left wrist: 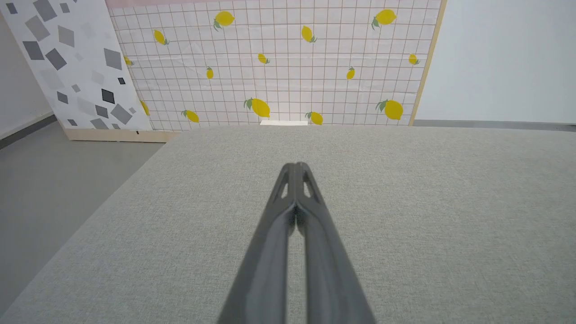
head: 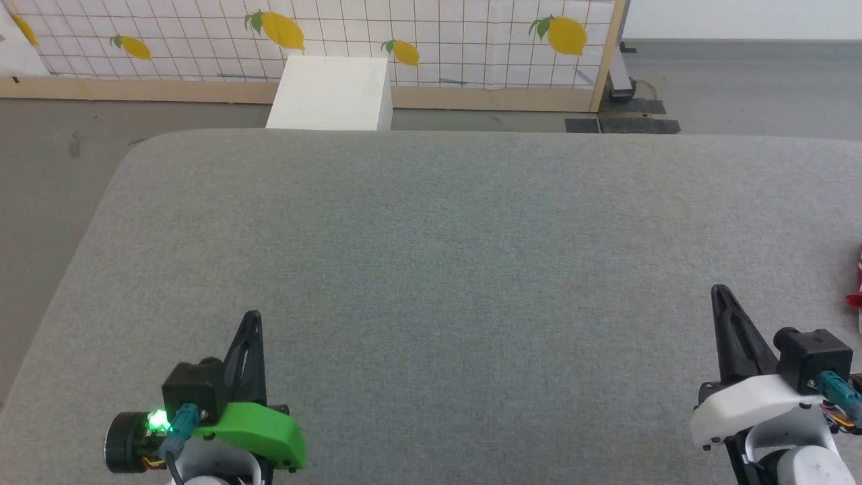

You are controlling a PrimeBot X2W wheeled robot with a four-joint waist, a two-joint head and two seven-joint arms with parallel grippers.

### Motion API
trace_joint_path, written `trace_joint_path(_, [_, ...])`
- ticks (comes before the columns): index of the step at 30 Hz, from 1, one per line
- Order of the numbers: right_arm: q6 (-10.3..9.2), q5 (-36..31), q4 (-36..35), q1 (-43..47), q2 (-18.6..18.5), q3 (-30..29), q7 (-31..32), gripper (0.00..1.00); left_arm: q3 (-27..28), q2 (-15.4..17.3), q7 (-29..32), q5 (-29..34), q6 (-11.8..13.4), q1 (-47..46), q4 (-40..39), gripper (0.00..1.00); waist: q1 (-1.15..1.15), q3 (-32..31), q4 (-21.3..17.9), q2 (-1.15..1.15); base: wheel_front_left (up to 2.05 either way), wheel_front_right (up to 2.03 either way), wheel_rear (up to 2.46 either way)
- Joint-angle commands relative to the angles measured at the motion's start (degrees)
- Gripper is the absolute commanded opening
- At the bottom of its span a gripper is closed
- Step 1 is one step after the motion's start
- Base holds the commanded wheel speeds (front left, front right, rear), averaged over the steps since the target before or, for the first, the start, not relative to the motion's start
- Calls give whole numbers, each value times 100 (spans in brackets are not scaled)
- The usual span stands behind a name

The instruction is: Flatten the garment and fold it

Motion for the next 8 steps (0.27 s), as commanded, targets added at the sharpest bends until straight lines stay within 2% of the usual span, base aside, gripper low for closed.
trace_joint_path(1, [-6,-18,-61,73,6,52,35,0,44,-33,39,67,-36,-63,-23,0,0,-2,1,0,0,0,0])
trace_joint_path(8, [-6,-23,-107,81,6,138,93,0,90,-67,115,143,-56,-70,-25,0,0,-11,6,0,0,0,0])
